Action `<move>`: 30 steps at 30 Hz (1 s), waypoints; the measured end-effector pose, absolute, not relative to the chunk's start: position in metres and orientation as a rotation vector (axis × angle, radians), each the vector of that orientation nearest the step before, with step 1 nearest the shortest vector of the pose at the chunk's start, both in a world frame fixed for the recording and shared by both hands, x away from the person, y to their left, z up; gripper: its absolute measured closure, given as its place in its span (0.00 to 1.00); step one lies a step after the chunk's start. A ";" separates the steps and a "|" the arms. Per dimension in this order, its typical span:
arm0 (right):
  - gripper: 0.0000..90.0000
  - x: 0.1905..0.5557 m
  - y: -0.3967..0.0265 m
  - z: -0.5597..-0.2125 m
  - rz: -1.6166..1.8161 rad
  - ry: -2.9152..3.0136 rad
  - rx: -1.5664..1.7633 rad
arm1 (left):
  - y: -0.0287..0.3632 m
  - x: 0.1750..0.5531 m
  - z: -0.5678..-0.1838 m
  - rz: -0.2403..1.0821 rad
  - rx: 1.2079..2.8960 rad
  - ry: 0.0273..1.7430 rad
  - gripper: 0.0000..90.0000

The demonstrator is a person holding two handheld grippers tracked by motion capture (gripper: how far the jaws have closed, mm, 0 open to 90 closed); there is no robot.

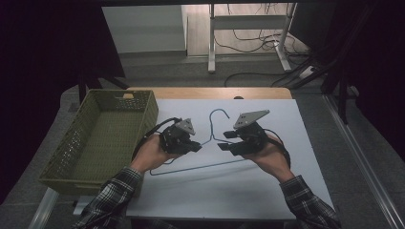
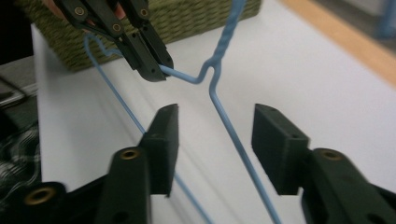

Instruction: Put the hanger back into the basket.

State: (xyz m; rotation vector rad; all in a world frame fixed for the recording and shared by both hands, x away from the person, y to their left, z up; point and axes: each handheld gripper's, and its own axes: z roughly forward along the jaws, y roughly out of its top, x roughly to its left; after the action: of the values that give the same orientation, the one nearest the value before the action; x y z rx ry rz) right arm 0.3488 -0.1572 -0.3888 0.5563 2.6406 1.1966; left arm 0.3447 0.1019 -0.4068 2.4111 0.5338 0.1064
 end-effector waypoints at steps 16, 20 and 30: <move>0.18 0.318 -0.212 -0.395 1.372 2.511 0.785 | 0.137 0.348 -0.365 0.151 2.259 0.789 0.97; 0.14 0.314 -0.225 -0.398 1.391 2.473 0.859 | 0.145 0.348 -0.350 0.187 2.247 0.822 0.97; 0.10 0.302 -0.243 -0.410 1.381 2.458 0.924 | 0.187 0.343 -0.329 0.302 2.187 0.917 0.97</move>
State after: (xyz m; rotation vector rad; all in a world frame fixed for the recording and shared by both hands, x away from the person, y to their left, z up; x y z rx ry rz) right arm 0.3020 -0.2430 -0.4100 0.9242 2.4578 1.3810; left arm 0.3433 0.1866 -0.3290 2.1868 0.9174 0.3020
